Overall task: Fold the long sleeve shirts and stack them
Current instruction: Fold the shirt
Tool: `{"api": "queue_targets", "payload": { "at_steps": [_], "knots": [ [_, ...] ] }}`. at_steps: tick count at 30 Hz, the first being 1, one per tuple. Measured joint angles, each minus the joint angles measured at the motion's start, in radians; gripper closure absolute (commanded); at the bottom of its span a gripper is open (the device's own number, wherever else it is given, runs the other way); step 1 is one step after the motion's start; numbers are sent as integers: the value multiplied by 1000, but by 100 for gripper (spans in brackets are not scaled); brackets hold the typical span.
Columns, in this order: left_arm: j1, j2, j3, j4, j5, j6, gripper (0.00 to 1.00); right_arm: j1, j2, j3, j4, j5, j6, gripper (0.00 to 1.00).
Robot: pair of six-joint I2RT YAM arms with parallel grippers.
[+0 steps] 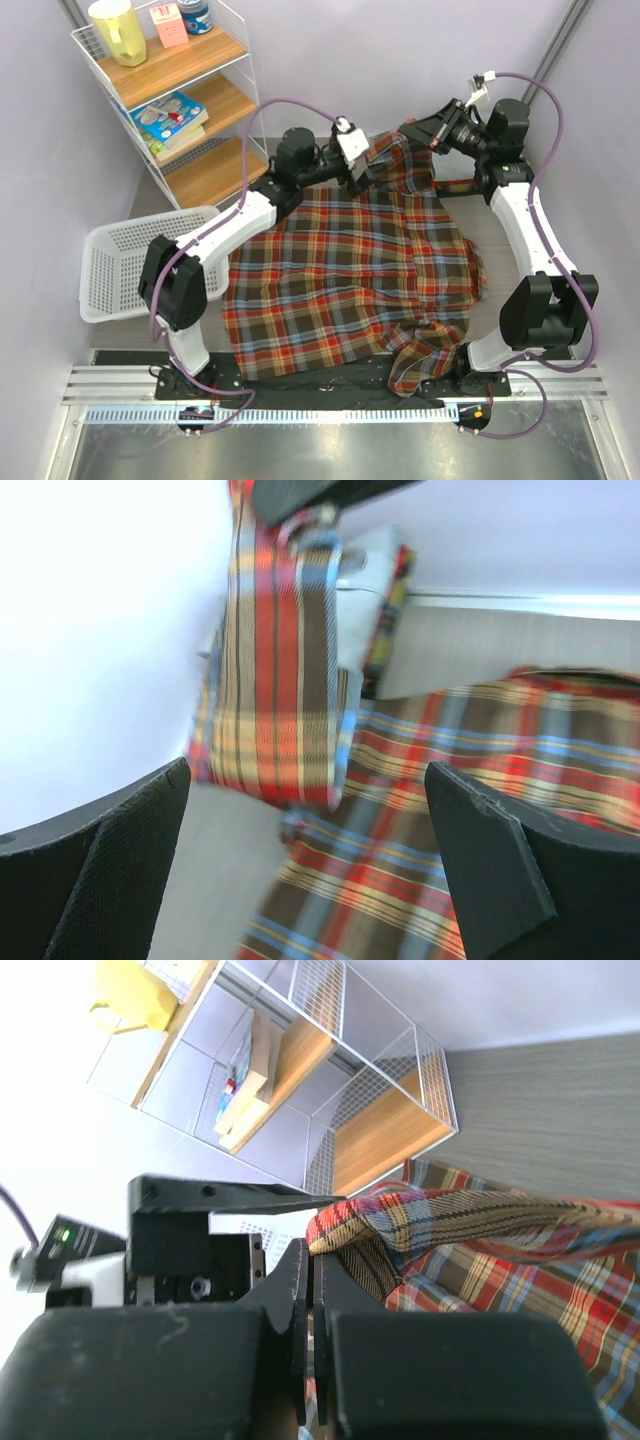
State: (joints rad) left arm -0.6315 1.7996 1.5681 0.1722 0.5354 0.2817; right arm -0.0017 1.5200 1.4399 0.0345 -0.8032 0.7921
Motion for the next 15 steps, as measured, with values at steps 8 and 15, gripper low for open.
{"api": "queue_targets", "payload": {
  "at_steps": [8, 15],
  "knots": [
    [-92, 4, -41, 104, -175, 222, 21, 12, -5, -59, 13, -23, 32, 99],
    [-95, 21, -21, 104, -246, 280, 82, 33, -31, -87, 16, -65, 32, 99]
  ]
}}
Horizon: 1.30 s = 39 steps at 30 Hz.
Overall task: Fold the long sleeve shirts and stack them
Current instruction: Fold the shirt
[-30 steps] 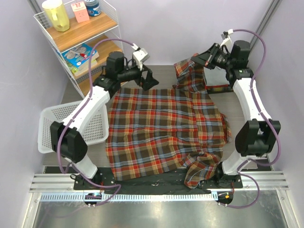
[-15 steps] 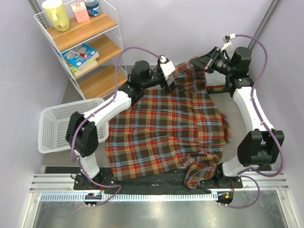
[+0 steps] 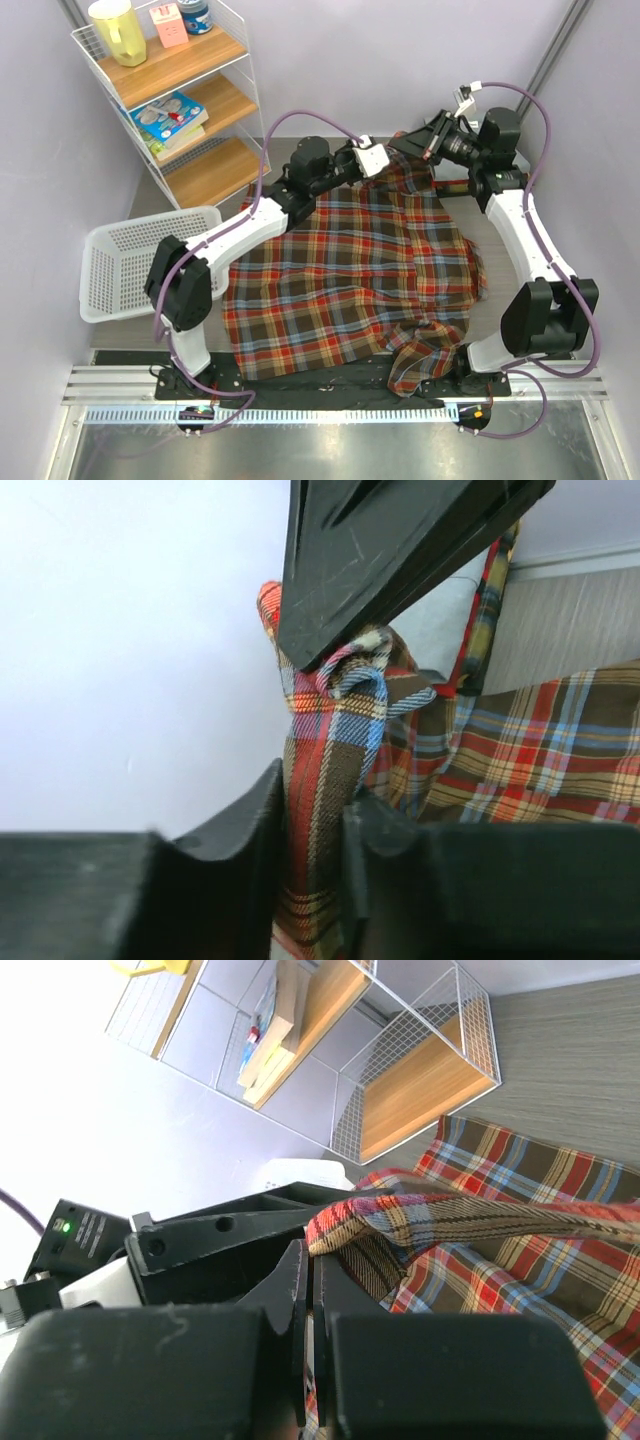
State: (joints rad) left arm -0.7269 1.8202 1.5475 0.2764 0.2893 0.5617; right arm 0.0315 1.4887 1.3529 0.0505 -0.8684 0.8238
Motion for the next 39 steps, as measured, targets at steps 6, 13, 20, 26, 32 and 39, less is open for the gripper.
{"api": "queue_targets", "payload": {
  "at_steps": [6, 13, 20, 26, 32, 39],
  "knots": [
    [3, 0, 13, -45, 4, 24, 100, -6, -19, 47, -129, -31, -160, 22],
    [24, 0, 47, -170, 75, 21, 100, -122, -80, 159, -426, 3, -746, 3],
    [36, 0, 73, -243, 151, 8, 100, -108, -268, 11, -560, 6, -1389, 3],
    [35, 0, 105, -260, 200, -28, 99, -11, -287, -103, -571, 43, -1677, 6],
    [35, 0, 111, -288, 244, -39, 100, 116, -238, -153, -494, 144, -1756, 22],
    [38, 0, 111, -325, 275, -55, 93, 146, -177, -143, -395, 196, -1736, 93]
  ]
}}
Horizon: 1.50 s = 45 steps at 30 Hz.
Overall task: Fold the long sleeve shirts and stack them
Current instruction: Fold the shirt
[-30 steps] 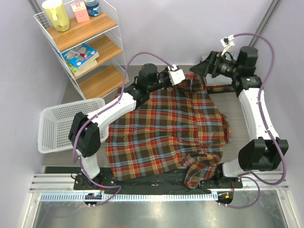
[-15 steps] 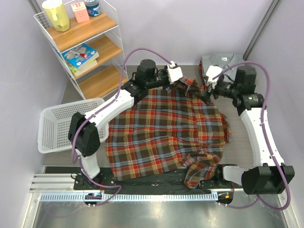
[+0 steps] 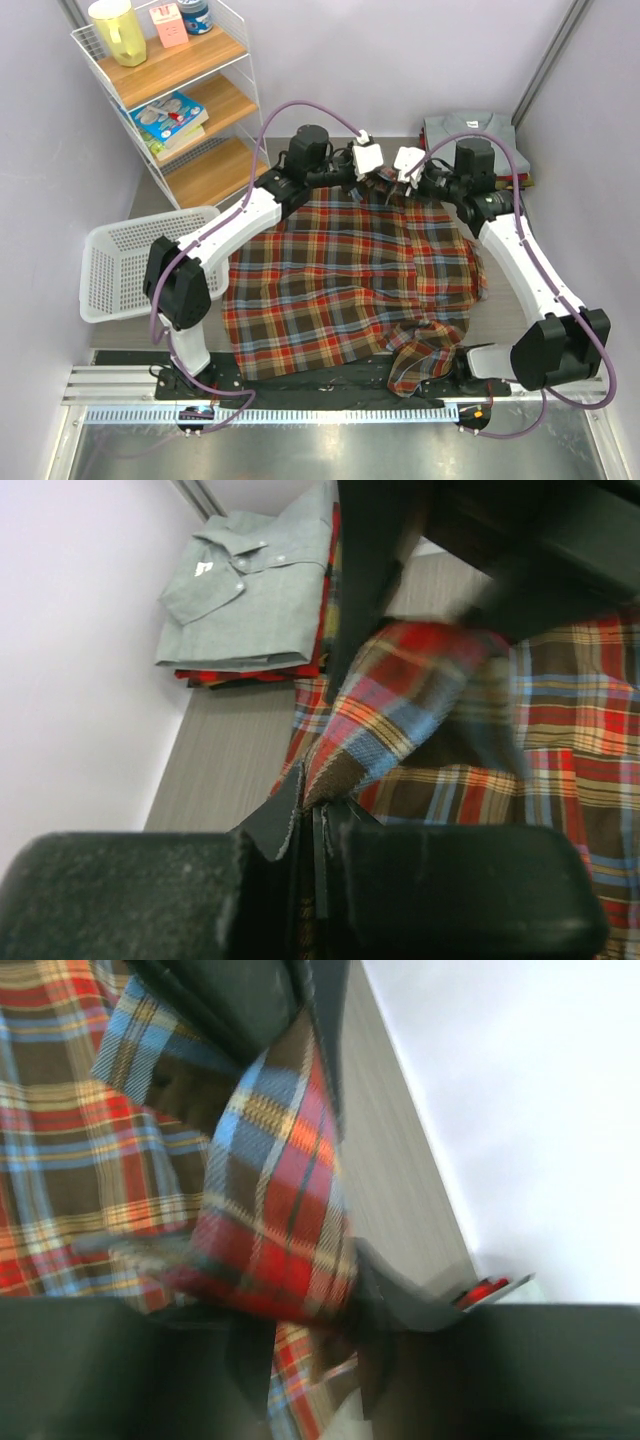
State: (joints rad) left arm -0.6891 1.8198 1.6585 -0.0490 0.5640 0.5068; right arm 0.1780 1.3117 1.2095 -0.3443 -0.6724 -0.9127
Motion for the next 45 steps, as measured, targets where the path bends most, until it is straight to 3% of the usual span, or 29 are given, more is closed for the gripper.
{"api": "queue_targets", "payload": {
  "at_steps": [2, 3, 6, 8, 13, 18, 23, 28, 45],
  "knots": [
    [5, 0, 1, -11, 18, -8, 74, 8, 13, 17, 13, 9, 3, 99],
    [9, 0, 2, -16, 24, -12, 51, 11, 21, 30, 19, 16, 13, 99],
    [26, -2, 10, -48, 31, -38, 33, 12, 44, 67, 33, 40, 43, 99],
    [68, -6, 13, -84, 45, -71, 28, 8, 57, 90, 44, 58, 77, 99],
    [283, 2, 57, -231, 105, -76, 32, -38, 95, 146, 95, 71, 200, 99],
    [462, 164, 307, -486, 69, 68, 44, -79, 124, 179, 142, 66, 315, 99],
    [467, 412, 528, -686, -40, 196, 51, -81, 126, 180, 159, 41, 383, 99],
    [460, 573, 557, -768, -171, 259, 52, -80, 126, 180, 159, 31, 398, 99],
    [491, 616, 551, -771, -382, 397, 53, -80, 130, 180, 156, 23, 398, 99]
  ]
}}
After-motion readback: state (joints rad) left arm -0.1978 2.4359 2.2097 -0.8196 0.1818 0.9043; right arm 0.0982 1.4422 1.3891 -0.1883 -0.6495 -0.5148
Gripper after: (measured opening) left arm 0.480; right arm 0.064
